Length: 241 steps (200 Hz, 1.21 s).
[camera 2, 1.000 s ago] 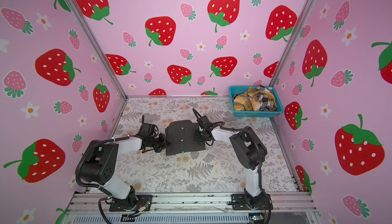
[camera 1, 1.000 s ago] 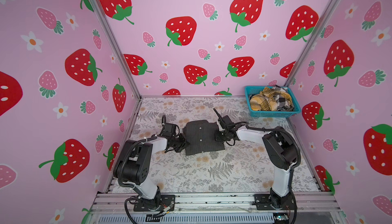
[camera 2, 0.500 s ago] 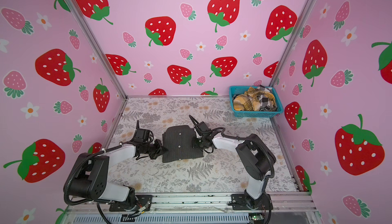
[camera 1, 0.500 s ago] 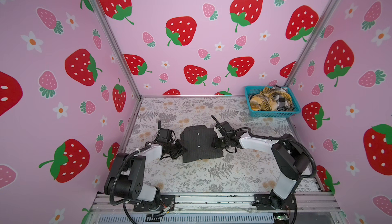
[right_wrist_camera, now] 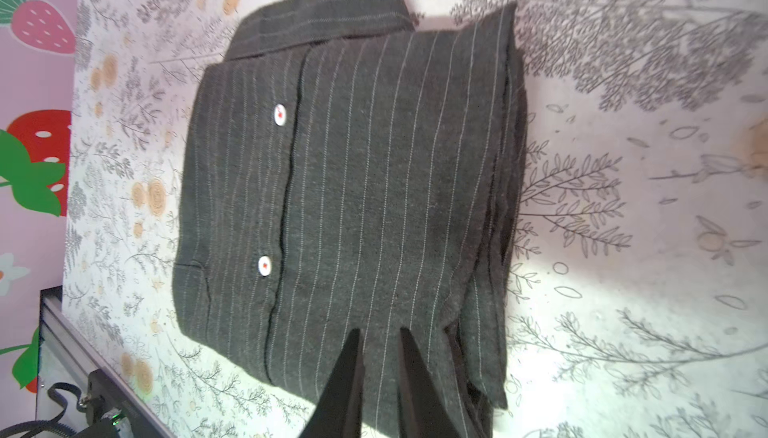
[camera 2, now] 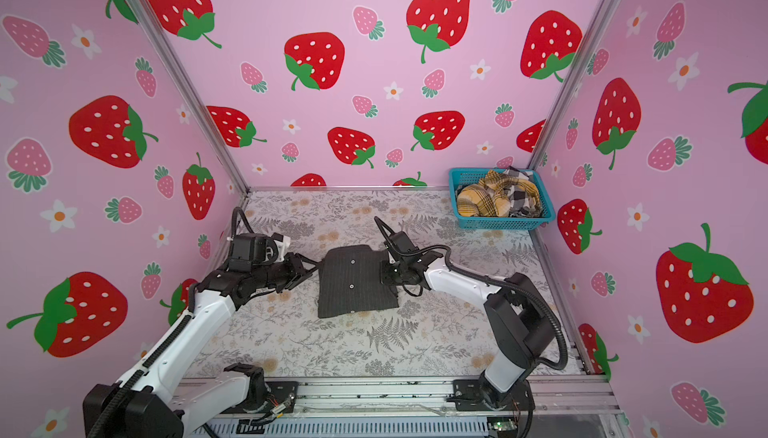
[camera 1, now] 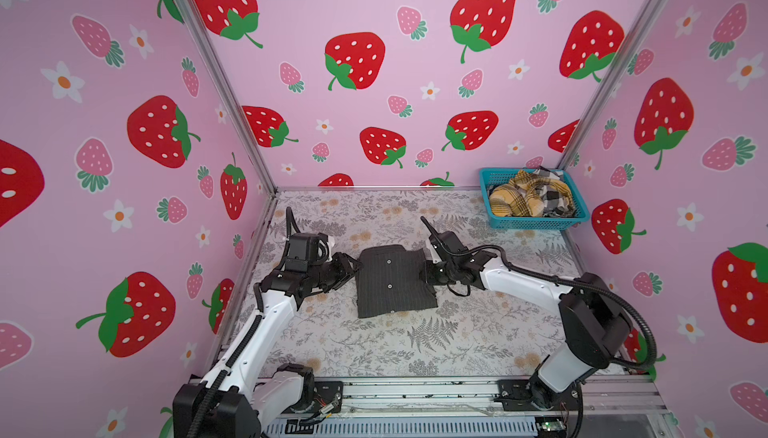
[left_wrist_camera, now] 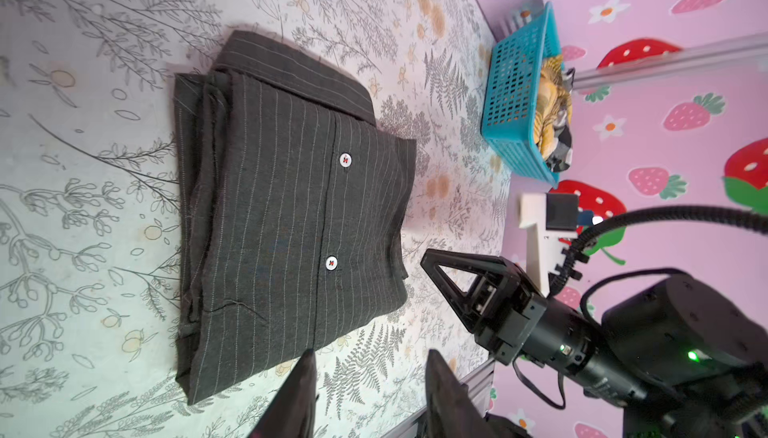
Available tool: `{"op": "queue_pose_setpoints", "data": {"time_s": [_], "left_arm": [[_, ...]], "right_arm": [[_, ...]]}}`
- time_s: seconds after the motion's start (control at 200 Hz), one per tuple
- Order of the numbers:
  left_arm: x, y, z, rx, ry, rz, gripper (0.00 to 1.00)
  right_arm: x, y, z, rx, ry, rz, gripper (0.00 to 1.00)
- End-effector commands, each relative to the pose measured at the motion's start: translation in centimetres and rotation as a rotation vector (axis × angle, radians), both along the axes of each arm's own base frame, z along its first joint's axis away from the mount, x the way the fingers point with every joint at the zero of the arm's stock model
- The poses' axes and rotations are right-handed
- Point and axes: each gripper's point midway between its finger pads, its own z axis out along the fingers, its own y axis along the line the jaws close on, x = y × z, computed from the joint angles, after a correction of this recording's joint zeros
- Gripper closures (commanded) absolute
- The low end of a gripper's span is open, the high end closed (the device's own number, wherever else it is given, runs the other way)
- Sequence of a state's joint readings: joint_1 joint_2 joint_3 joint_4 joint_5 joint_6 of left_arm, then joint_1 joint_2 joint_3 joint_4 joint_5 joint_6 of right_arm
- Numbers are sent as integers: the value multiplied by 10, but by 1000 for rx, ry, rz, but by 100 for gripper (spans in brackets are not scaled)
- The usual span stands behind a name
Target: Fold and stack the long sleeve shirts
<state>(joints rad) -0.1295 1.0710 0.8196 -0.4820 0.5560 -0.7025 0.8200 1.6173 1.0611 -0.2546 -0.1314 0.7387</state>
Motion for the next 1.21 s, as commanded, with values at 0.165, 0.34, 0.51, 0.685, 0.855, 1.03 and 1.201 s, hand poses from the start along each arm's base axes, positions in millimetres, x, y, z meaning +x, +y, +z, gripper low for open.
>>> {"op": "queue_pose_setpoints", "data": {"time_s": [0.165,0.34,0.51,0.685,0.855,1.03,1.201], "left_arm": [[-19,5,-34,-6,187,-92,39],[-5,12,-58,-21,222,-27,27],[15,14,-94,-33,282,14,15],[33,29,-123,-23,306,114,17],[47,28,-140,-74,297,183,15],[41,19,-167,-120,347,202,16],[33,1,-194,-185,391,181,16]], "right_arm": [[2,-16,11,-23,-73,-26,78],[3,-17,-11,-63,-42,-20,78],[8,-11,-31,-86,-17,-4,79],[16,-5,-51,-109,4,5,79],[19,-5,-65,-124,32,11,80],[21,-13,-79,-145,53,11,81],[19,-17,-97,-114,101,4,83]]}}
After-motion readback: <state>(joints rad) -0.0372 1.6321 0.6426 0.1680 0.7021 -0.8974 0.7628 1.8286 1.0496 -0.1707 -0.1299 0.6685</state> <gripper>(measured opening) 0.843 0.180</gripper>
